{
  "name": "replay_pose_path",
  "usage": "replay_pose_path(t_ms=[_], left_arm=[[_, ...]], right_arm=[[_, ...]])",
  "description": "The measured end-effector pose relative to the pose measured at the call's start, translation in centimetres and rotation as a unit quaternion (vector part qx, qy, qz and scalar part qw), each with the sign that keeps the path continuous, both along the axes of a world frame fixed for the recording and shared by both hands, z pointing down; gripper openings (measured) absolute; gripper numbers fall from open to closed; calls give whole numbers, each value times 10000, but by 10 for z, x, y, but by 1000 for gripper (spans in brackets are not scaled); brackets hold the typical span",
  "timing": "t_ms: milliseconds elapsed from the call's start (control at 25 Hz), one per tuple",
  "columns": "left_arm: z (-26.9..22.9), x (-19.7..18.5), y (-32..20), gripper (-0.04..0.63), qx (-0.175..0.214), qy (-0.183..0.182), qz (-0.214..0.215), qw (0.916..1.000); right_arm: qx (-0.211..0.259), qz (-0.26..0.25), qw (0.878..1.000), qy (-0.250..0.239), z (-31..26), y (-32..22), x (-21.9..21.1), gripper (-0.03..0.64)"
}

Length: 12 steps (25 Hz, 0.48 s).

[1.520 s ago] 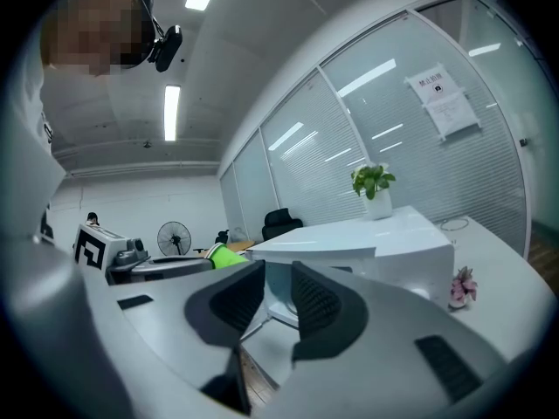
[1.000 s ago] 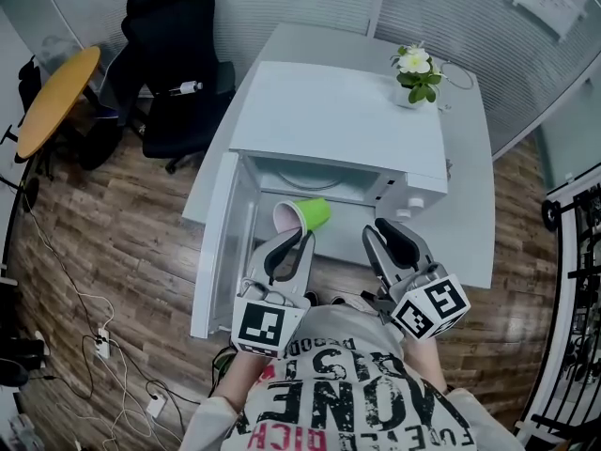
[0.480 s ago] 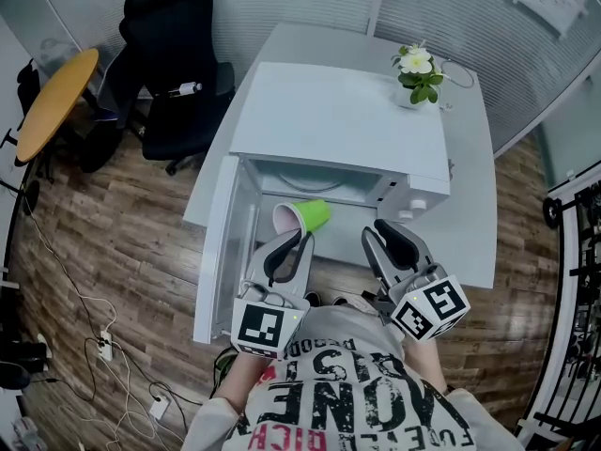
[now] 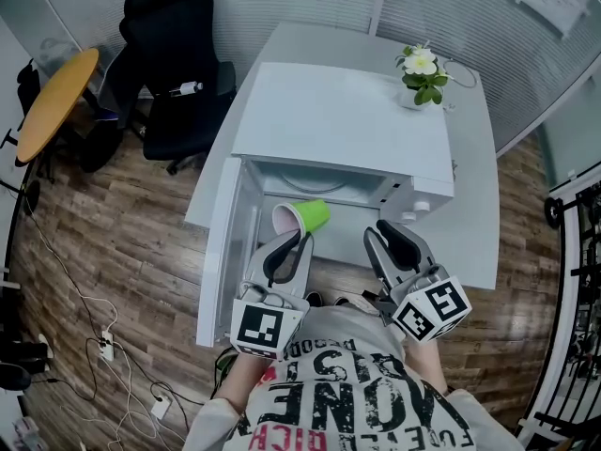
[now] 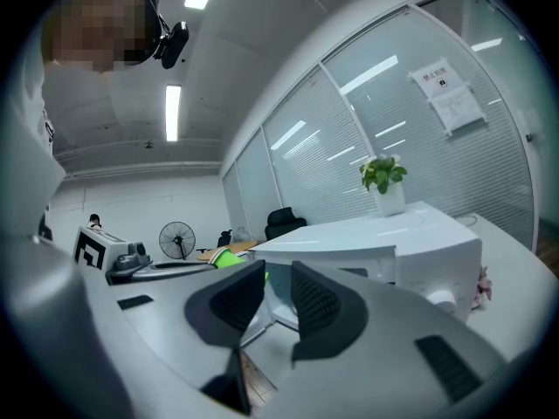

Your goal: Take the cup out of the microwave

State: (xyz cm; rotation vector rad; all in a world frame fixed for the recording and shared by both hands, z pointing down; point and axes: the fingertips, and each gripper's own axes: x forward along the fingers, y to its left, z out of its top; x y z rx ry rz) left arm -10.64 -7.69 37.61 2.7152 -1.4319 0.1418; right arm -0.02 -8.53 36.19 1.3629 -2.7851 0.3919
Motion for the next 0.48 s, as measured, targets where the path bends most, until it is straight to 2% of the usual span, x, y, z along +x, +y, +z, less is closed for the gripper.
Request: replay_pose_path(t_ms=[200, 480], left_arm=[[1, -1, 0, 38, -85, 30, -35, 10000], [0, -4, -1, 38, 21, -35, -29, 10000]], right_arm=[[-11, -11, 10000, -10, 1, -1, -1, 106], [2, -53, 10000, 5, 1, -2, -3, 106]])
